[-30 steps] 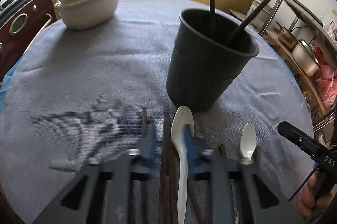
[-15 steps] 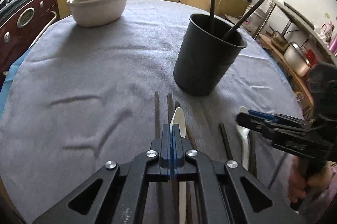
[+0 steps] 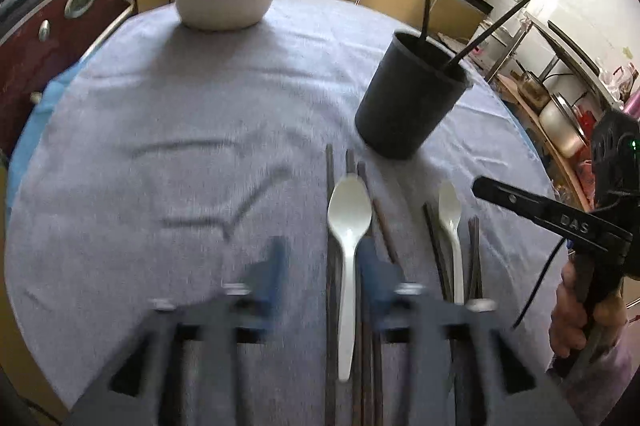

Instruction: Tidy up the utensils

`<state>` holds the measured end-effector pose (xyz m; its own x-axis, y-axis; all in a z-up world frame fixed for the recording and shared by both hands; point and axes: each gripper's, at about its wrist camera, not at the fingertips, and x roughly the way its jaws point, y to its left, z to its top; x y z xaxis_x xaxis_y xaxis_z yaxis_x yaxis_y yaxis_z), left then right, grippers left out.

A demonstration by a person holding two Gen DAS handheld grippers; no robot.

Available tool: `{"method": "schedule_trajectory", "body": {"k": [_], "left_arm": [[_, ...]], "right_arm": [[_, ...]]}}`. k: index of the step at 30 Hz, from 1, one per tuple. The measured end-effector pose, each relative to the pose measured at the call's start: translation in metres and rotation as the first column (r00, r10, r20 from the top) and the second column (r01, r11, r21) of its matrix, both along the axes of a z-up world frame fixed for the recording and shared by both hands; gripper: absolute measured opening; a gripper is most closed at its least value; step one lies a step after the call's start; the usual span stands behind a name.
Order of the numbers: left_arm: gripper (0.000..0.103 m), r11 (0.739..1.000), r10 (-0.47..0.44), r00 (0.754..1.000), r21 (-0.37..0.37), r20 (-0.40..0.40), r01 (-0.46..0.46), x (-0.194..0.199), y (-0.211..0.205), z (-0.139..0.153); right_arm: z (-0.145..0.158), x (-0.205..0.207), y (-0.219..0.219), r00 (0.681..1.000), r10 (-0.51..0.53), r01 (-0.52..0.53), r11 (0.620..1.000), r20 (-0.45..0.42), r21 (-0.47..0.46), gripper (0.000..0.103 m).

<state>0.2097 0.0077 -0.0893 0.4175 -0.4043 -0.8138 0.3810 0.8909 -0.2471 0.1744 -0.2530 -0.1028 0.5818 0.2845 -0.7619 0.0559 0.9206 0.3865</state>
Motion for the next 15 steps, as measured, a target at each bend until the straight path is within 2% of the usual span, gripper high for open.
{"method": "schedule_trajectory", "body": {"k": [1, 3, 6, 9, 11, 12, 13, 15], "left_arm": [[0.07, 1.0, -0.004, 1.0, 0.006, 0.011, 0.004, 0.003, -0.005, 0.002], [0.07, 1.0, -0.015, 1.0, 0.018, 0.022, 0.015, 0.012, -0.017, 0.003], [0.07, 0.998, -0.028, 0.999, 0.06, 0.016, 0.027, 0.028, -0.036, -0.003], [0.068, 0.996, -0.022, 1.0, 0.083, 0.023, 0.02, 0.038, -0.047, -0.011], [0.04, 0.995, -0.019, 1.0, 0.098, 0.02, 0.017, 0.04, -0.048, -0.015], [0.015, 0.994, -0.02, 1.0, 0.104, 0.0, 0.02, 0.041, -0.047, -0.019], [0.008, 0.995, -0.018, 1.0, 0.1, -0.016, 0.019, 0.042, -0.045, -0.022], [0.006, 0.996, -0.008, 1.0, 0.09, -0.01, 0.009, 0.043, -0.039, -0.022]], "right_arm": [[0.002, -0.001, -0.004, 1.0, -0.021, 0.021, 1.0, 0.001, 0.009, 0.041], [0.009, -0.008, -0.018, 0.996, -0.088, 0.089, 0.996, 0.031, -0.021, 0.057], [0.02, -0.014, -0.031, 0.985, -0.165, 0.169, 0.983, 0.059, -0.074, 0.057], [0.03, -0.016, -0.045, 0.975, -0.199, 0.202, 0.979, 0.096, -0.027, 0.057], [0.034, -0.014, -0.046, 0.972, -0.203, 0.208, 0.978, 0.114, -0.026, 0.057], [0.035, -0.012, -0.045, 0.972, -0.201, 0.205, 0.978, 0.121, -0.025, 0.057], [0.036, -0.009, -0.043, 0.973, -0.194, 0.198, 0.98, 0.125, -0.019, 0.057], [0.035, -0.003, -0.038, 0.981, -0.166, 0.17, 0.985, 0.104, -0.033, 0.057]]}}
